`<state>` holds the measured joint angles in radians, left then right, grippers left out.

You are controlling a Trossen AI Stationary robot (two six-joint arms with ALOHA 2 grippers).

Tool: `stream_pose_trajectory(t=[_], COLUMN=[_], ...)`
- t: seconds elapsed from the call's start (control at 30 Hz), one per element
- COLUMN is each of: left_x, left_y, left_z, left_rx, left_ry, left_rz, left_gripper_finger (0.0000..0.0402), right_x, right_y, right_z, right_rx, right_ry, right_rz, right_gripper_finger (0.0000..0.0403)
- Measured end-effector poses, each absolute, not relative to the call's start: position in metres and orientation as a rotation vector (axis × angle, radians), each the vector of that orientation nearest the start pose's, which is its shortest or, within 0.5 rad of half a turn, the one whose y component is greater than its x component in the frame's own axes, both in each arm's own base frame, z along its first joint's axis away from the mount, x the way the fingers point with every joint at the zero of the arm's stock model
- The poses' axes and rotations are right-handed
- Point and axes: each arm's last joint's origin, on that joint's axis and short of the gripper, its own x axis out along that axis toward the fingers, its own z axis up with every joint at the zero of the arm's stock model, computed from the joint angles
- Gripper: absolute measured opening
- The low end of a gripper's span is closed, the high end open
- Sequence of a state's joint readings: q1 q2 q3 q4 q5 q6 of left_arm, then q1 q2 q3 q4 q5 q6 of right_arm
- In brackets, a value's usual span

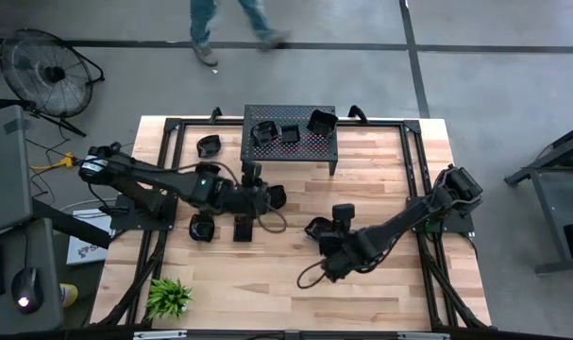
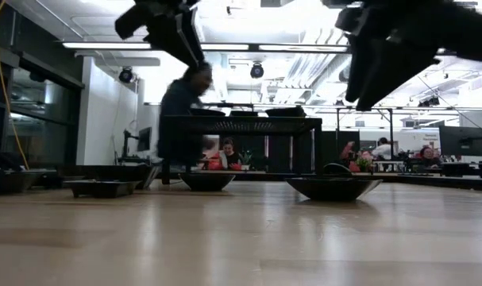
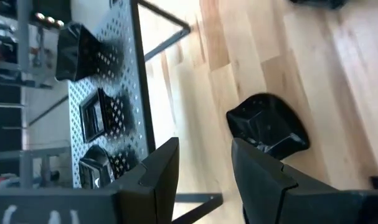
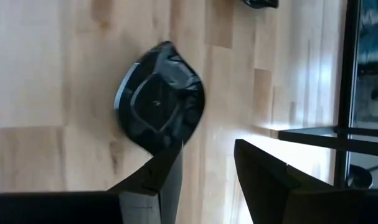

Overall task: Pick & Place Mini shaped plates
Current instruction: Stack the black leaf-shaped plate on top of the black leaf-shaped plate on the shelf

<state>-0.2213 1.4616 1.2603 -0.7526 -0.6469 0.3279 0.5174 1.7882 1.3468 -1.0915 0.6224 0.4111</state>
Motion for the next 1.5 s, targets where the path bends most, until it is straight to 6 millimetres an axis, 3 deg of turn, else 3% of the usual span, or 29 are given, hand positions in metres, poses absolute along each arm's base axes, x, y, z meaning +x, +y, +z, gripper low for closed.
stream_pose_trajectory(t=[0.17,0.33,0.67,0.9,1.2,1.5], left_x=[0.29,0.291,0.3,0.299,0.316,0.333], left_y=[-0.062,-0.064,-0.072,-0.072,-0.073,-0.054], left_z=[0.279,0.249,0.235,0.229,0.204,0.19], left_rx=[0.734,0.703,0.77,0.769,0.786,0.765], left_ry=[0.909,0.874,0.637,0.603,0.621,0.578], left_rz=[0.216,0.097,-0.087,-0.101,-0.142,-0.198], left_gripper_finger=[0.0143,0.0143,0.0143,0.0143,0.0143,0.0143], right_x=[0.283,0.266,0.251,0.246,0.245,0.247], right_y=[0.159,0.159,0.153,0.141,0.138,0.136], right_z=[0.21,0.193,0.169,0.145,0.142,0.143], right_rx=[-0.502,-0.494,-0.535,-0.589,-0.64,-0.734], right_ry=[1.225,1.252,1.193,1.165,1.164,1.168], right_rz=[-0.281,-0.221,-0.051,-0.053,-0.044,0.005], right_gripper_finger=[0.0139,0.0139,0.0139,0.0139,0.0139,0.0139])
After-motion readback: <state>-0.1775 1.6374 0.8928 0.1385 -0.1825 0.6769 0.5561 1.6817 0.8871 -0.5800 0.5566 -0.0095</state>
